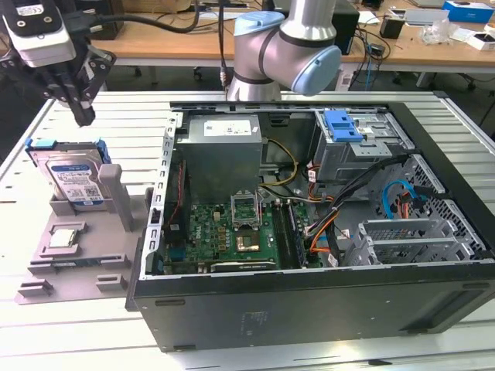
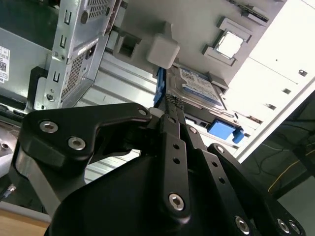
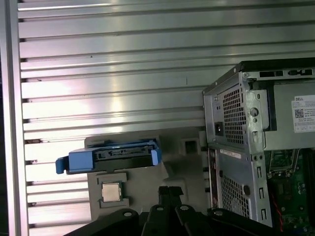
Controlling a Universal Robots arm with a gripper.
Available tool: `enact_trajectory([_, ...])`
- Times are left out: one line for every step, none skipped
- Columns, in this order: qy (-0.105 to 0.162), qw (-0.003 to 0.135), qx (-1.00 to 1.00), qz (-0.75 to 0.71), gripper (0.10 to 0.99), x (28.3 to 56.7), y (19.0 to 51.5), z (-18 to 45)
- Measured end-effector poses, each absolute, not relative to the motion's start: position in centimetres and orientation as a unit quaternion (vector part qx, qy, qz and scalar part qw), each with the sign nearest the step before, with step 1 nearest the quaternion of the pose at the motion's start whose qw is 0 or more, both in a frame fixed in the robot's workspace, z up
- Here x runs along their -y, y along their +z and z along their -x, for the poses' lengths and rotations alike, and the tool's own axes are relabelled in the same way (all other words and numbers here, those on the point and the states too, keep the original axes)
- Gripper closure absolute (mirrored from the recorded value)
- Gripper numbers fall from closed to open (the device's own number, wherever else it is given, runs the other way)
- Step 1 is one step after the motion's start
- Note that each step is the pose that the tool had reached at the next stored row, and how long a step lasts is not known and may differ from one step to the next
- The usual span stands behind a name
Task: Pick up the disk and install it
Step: 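Reach for the disk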
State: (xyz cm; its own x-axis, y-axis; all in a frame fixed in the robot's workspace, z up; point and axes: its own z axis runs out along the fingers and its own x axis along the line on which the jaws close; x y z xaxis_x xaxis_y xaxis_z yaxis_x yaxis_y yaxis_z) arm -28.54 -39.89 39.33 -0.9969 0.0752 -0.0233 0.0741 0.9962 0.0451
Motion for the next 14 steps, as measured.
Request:
enact_trajectory([0.022,0.013,-0.999,-0.037,0.980,39.9,39.3,28.8])
enact_trajectory([0.022,0.013,-0.999,-0.037,0.980,39.9,39.3,29.0])
enact_trajectory([0.022,0.012,-0.999,-0.037,0.980,39.9,39.3,29.5])
enact_trajectory([0.022,0.012,-0.999,-0.037,0.980,39.9,39.3,30.0])
enact_trajectory([0.022,0.012,-0.999,-0.037,0.980,39.9,39.3,30.3])
enact_trajectory([0.022,0.012,-0.999,-0.037,0.980,39.9,39.3,30.5])
enact_trajectory([0.022,0.012,-0.999,-0.037,0.980,39.9,39.3,30.6])
enact_trajectory([0.022,0.012,-0.999,-0.037,0.980,39.9,39.3,31.0])
enact_trajectory([0.022,0.012,-0.999,-0.037,0.980,39.9,39.3,31.2])
enact_trajectory([0.022,0.012,-0.999,-0.037,0.980,39.9,39.3,31.4])
enact_trajectory([0.022,0.012,-0.999,-0.037,0.980,39.9,39.3,31.6])
enact_trajectory([0.022,0.012,-0.999,-0.037,0.980,39.9,39.3,31.8])
enact_trajectory([0.022,0.012,-0.999,-0.037,0.980,39.9,39.3,32.0])
enact_trajectory([0.022,0.012,-0.999,-0.037,0.980,39.9,39.3,32.2])
